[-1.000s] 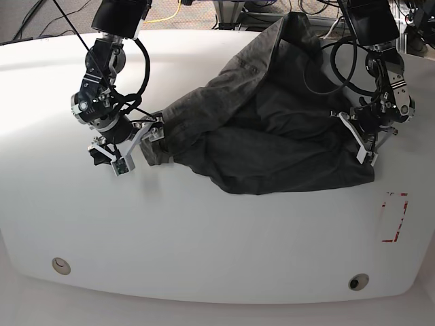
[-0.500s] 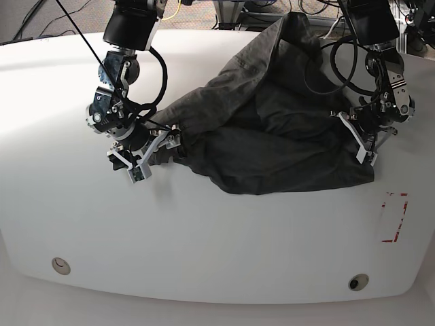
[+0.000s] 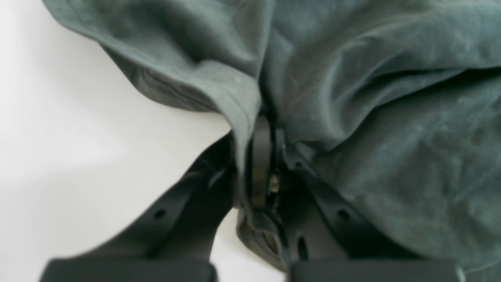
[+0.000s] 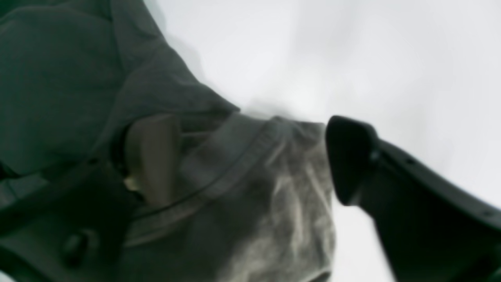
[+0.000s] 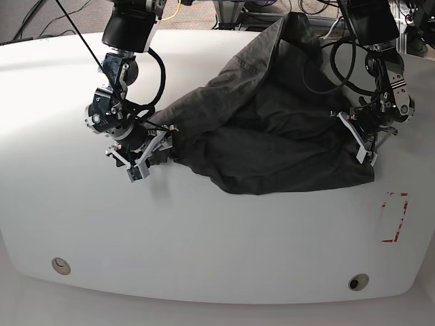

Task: Layout the t-shirt on the table in an organized manner, then fold the t-shirt properly
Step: 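Regrasp the shirt with the right gripper at a new spot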

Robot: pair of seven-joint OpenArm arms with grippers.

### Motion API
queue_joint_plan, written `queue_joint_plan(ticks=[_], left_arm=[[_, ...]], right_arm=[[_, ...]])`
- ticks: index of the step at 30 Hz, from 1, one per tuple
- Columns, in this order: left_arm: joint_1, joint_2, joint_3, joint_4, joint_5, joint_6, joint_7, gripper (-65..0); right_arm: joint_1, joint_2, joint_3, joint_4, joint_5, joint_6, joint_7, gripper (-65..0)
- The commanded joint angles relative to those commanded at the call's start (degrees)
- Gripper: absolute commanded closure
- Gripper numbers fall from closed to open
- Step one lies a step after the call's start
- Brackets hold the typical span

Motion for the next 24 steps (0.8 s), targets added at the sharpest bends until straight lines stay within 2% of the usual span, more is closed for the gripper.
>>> queue_joint_plan(ticks=[3,5,6,14,18,22,24], left_arm=[[-0.1,0.0,0.1,0.0,0.0,0.0,0.0,0.0],[-0.1,0.0,0.1,0.0,0.0,0.0,0.0,0.0],[-0.1,0.0,0.1,0.0,0.0,0.0,0.0,0.0],[-0.2,0.0,0.1,0.0,0.0,0.0,0.0,0.0],[-0.2,0.0,0.1,0.0,0.0,0.0,0.0,0.0],[-0.2,0.0,0.1,0.0,0.0,0.0,0.0,0.0],[-0.2,0.0,0.1,0.0,0.0,0.0,0.0,0.0]], right_arm=[[0.0,0.0,0.0,0.0,-0.2,0.0,0.0,-16.6],[-0.1,0.0,0.0,0.0,-0.2,0.0,0.0,-8.7],[-0.1,0.0,0.0,0.0,-0.2,0.0,0.0,-6.8],[-1.8,0.1,0.0,0.2,0.1,0.0,-0.1,-5.5],[-2.8,0.1,0.0,0.4,0.1,0.0,-0.1,0.0],[-4.0,0.1,0.0,1.9,-0.3,0.0,-0.1,-2.2],[-5.1,0.1,0.0,3.1,-0.3,0.0,-0.1,-0.3]])
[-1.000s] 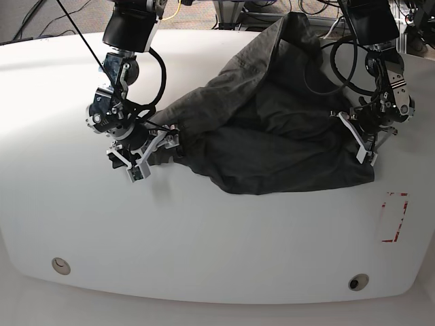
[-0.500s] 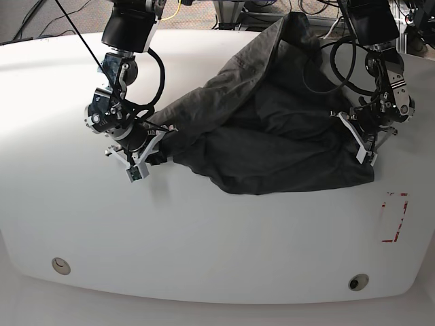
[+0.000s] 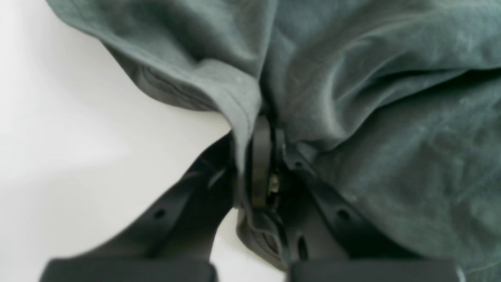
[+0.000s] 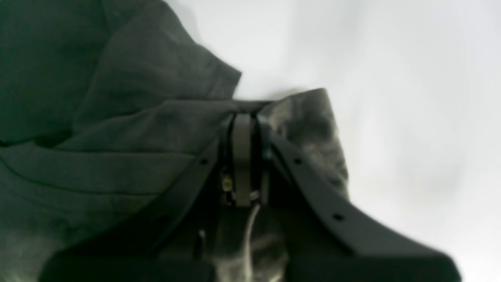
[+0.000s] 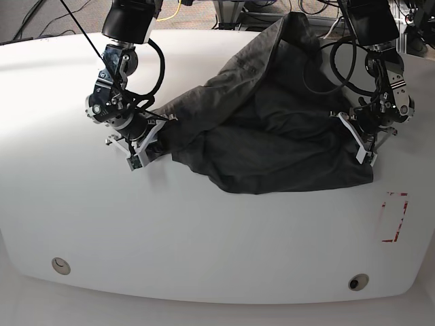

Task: Layout the t-shirt on the table in an organized manner, then fold the t-shirt properly
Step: 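Regrasp the shirt with the right gripper at a new spot, then lift the shirt with both grippers and stretch it apart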

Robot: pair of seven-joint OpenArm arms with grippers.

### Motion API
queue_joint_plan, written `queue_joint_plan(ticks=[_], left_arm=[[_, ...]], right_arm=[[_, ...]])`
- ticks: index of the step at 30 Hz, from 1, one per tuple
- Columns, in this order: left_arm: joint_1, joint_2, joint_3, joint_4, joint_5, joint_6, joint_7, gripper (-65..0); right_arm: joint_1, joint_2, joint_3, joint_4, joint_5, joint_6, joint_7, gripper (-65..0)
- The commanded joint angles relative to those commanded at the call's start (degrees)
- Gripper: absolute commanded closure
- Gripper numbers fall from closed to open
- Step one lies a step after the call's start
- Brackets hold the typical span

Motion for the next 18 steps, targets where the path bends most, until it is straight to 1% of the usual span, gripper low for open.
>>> queue_joint_plan(ticks=[8,14,18], left_arm=[[0.0,0.0,0.1,0.0,0.0,0.0,0.0,0.0],[-0.2,0.0,1.4,0.5,-0.1,0.0,-0.2,0.0],[-2.2,0.0,1.5,1.8,-0.2,0.0,-0.2,0.0]], right_arm=[[-3.4,-0.4,0.0,7.6,0.0,0.0,-0.3,0.0],[-5.5,-0.4,0.0,13.6,0.0,0.0,-0.4,0.0],[-5.5,-0.1,0.0,16.8,0.0,0.0,-0.4,0.0]])
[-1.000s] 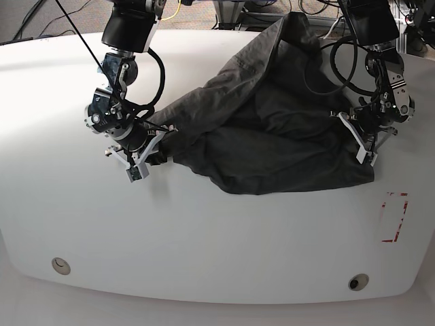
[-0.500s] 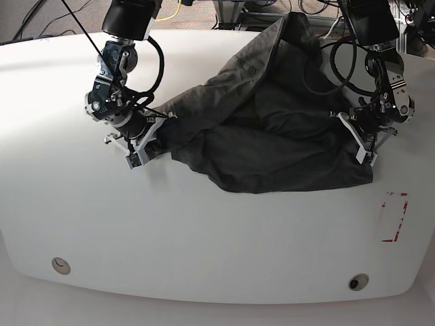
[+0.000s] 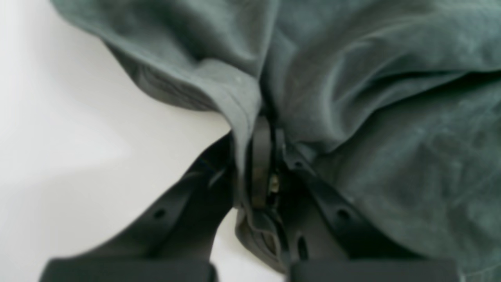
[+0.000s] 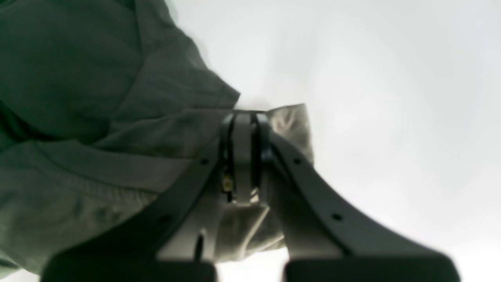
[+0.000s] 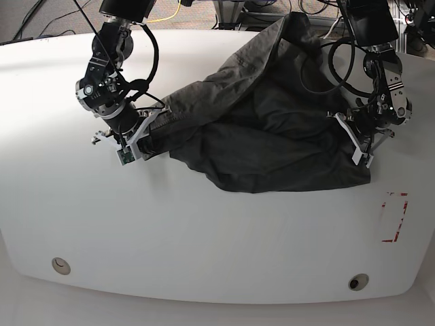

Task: Layout the t-shirt on the table in an organized manner, then fold the t-shirt properly
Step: 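Lift the shirt with both grippers and stretch it apart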

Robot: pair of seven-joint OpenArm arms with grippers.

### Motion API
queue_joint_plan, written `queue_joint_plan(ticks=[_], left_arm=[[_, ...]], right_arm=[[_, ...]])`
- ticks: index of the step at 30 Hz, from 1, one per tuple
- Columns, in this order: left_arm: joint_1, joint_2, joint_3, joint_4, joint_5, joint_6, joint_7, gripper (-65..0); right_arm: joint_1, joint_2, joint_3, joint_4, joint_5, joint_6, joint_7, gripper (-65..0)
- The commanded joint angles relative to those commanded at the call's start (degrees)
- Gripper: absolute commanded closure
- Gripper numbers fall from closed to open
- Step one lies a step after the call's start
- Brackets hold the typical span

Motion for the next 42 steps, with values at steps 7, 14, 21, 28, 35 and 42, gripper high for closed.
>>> queue_joint_plan(ticks=[7,14,21,28,35,42], left_arm=[[-3.6,0.0,0.1,5.6,-0.1,0.0,0.2,0.0],[-8.4,-0.2,2.2,14.2,-0.1,-0.1,0.4,0.0],[-15.0,-0.4,2.8,18.7,0.1,-0.1,1.3,0.0],[-24.0,-2.2,2.7,19.9,0.0,0.0,3.7,0.0],[-32.8,-2.2,2.6,20.0,0.0,0.1,8.0,0.0],[-41.2,-2.2,2.6,20.0,0.0,0.1,9.9,0.0]], right_arm=[[2.4,2.1,0.0,3.7,-0.1,0.0,0.0,0.0],[8.4,6.2,0.0,3.2,-0.1,0.0,-0.1,0.0],[15.5,10.3,-0.4,0.3,0.0,0.0,-0.6,0.0],[25.1,14.9,-0.5,-2.1,0.6,0.0,-4.8,0.0],[33.7,17.7,-0.5,-2.4,0.2,0.0,-8.5,0.0],[43.1,20.2,-0.6,-2.4,0.2,0.0,-14.5,0.0]])
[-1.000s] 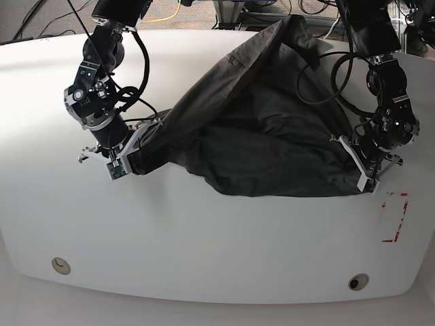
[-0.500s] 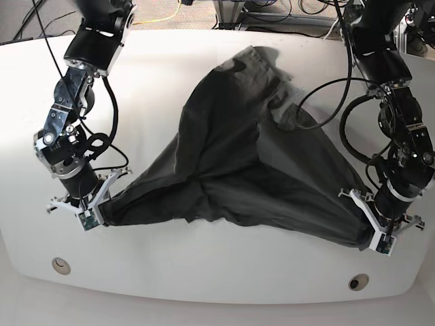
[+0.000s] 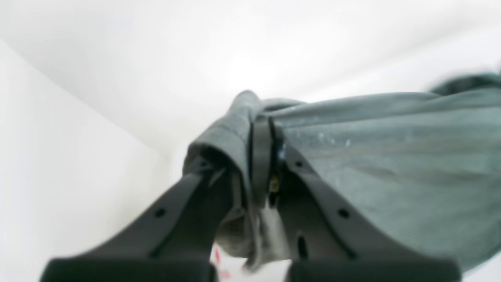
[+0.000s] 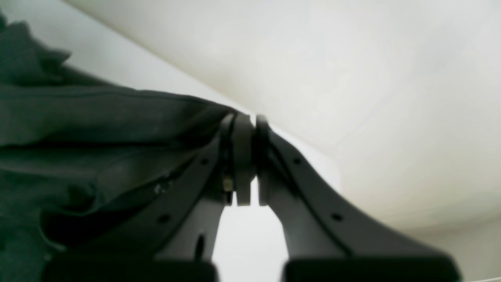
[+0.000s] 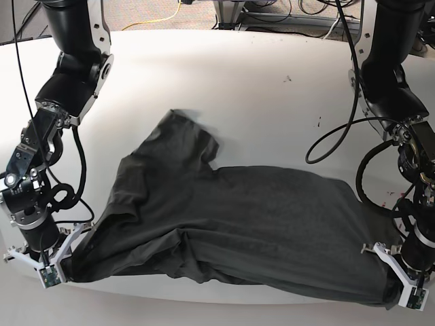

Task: Layout the t-shirt on the table in an organized manner, then fold the t-shirt properly
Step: 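Lift the shirt with both grippers and stretch it apart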

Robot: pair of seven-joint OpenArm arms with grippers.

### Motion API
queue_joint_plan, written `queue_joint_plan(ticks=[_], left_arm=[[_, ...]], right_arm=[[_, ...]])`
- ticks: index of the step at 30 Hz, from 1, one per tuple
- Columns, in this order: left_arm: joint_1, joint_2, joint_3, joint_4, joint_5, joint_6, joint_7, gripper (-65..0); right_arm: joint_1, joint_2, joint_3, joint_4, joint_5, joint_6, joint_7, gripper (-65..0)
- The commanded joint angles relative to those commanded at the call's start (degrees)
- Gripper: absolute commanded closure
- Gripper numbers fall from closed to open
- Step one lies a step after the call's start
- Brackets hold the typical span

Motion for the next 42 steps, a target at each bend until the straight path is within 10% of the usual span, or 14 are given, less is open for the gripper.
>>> queue_joint_plan(ticks=[24,42], left_arm=[[-12.7,0.0,-0.1,-0.5,0.1,0.1,0.9,0.0],[20.8,0.3,-2.4,4.1,-1.8,-0.2,1.1,0.0]], right_arm=[[16.9,8.4,-9.2,1.9,0.4,0.0,-9.6,0.0],[-19.3,-1.0,12.3,11.3,0.4,0.0,-10.9,0.0]])
